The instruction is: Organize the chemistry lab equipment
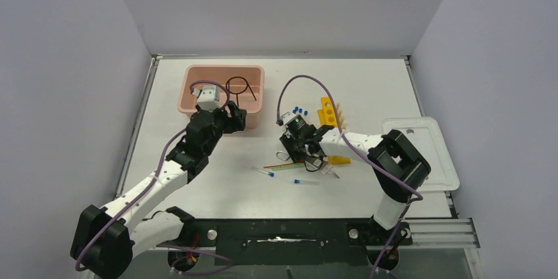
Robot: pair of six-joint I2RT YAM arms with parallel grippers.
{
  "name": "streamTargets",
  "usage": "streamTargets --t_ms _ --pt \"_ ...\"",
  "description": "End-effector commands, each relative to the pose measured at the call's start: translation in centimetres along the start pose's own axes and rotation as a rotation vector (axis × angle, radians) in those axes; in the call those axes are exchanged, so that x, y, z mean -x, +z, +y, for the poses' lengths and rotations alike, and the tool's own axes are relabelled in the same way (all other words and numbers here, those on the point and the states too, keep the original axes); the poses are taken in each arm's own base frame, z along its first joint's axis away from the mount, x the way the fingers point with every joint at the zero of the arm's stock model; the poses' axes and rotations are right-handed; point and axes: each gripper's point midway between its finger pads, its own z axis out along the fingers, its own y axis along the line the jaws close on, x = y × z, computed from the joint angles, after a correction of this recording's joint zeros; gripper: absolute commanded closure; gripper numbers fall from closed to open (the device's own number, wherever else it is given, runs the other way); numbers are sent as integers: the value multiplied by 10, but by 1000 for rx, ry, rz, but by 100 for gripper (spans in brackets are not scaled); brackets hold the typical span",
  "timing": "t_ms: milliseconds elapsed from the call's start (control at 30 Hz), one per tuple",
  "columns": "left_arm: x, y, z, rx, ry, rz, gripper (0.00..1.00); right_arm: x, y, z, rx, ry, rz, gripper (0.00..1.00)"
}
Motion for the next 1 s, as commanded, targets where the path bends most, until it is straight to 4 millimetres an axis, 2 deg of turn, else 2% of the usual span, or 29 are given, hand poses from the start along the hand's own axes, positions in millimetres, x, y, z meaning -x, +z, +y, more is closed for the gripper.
streamTargets --t_ms 0,100,233,533,700,867,967 --pt "15 -2 -5 -23 -2 -49 32 11 5 1 -15 -6 -29 71" --pt "15 -3 -5 -23 -1 -48 32 13 7 1 -19 -11 -32 89" --pt "14 -3 -2 -13 -1 -51 32 21 4 -3 -52 -32 -50 99" --pt "20 -4 -3 -11 -15 -70 32 54 -26 -10 -89 -62 -149 100" --pt "29 -7 0 2 -52 -90 32 72 -46 -6 -63 -60 -224 100" --pt "34 -6 -1 -7 -109 -77 24 87 -62 -2 -37 -65 -285 100" --pt "51 -6 -11 -67 -144 -72 23 98 -71 1 -18 -80 -329 100"
